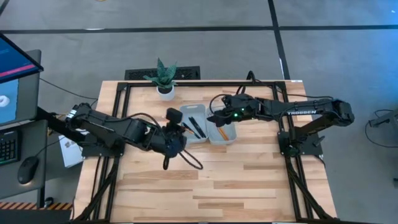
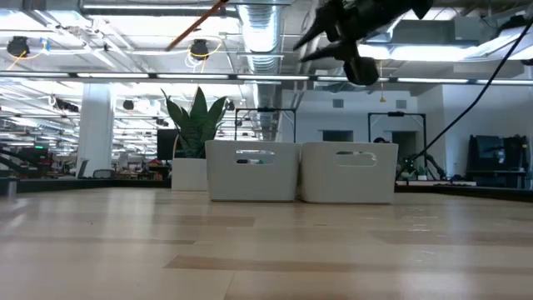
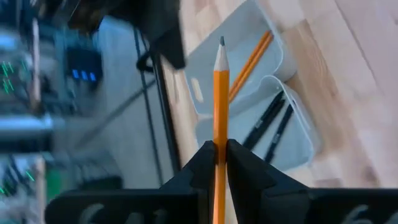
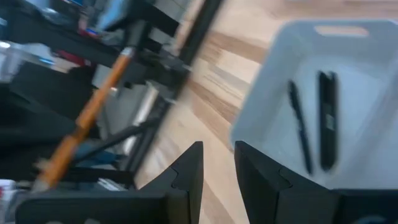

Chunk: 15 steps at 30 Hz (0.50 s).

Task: Sort pens & pencils
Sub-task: Put the orange pencil into the right gray bin

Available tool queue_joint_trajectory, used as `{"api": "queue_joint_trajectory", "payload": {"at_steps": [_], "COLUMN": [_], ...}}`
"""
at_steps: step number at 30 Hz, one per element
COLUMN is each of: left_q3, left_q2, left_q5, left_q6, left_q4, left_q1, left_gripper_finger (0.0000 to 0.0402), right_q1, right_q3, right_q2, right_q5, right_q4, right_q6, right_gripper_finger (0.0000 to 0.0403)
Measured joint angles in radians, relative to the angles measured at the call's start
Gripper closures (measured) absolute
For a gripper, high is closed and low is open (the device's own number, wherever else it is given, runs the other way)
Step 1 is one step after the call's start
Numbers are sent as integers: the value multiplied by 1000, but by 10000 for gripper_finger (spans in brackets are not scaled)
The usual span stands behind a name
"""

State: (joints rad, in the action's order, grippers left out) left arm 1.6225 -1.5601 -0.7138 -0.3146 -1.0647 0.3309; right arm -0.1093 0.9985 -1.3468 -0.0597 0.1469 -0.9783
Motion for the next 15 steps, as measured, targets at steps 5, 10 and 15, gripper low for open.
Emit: {"api": "queue_joint_trajectory", "payload": {"at_steps": [5,10,15], "left_q3": [-7,-7,-6], "left_q2": [-16,-43,-56], "left_q5": [64,81,81], "left_q6": [-221,-347,-485], "left_q4": [55,94,122], "left_q1": [-16,-25,-29], "left_gripper_finger": [381,381,381], "right_q1": [-13,-24,-24], "right_q3": [0,0,-1], "right_q2": [0,0,0], "right_q5": [-19,-44,-45], "right_q4": [-127,-206,-202], "right_q6": [0,0,-29], "right_gripper_finger": [290,290,290]}}
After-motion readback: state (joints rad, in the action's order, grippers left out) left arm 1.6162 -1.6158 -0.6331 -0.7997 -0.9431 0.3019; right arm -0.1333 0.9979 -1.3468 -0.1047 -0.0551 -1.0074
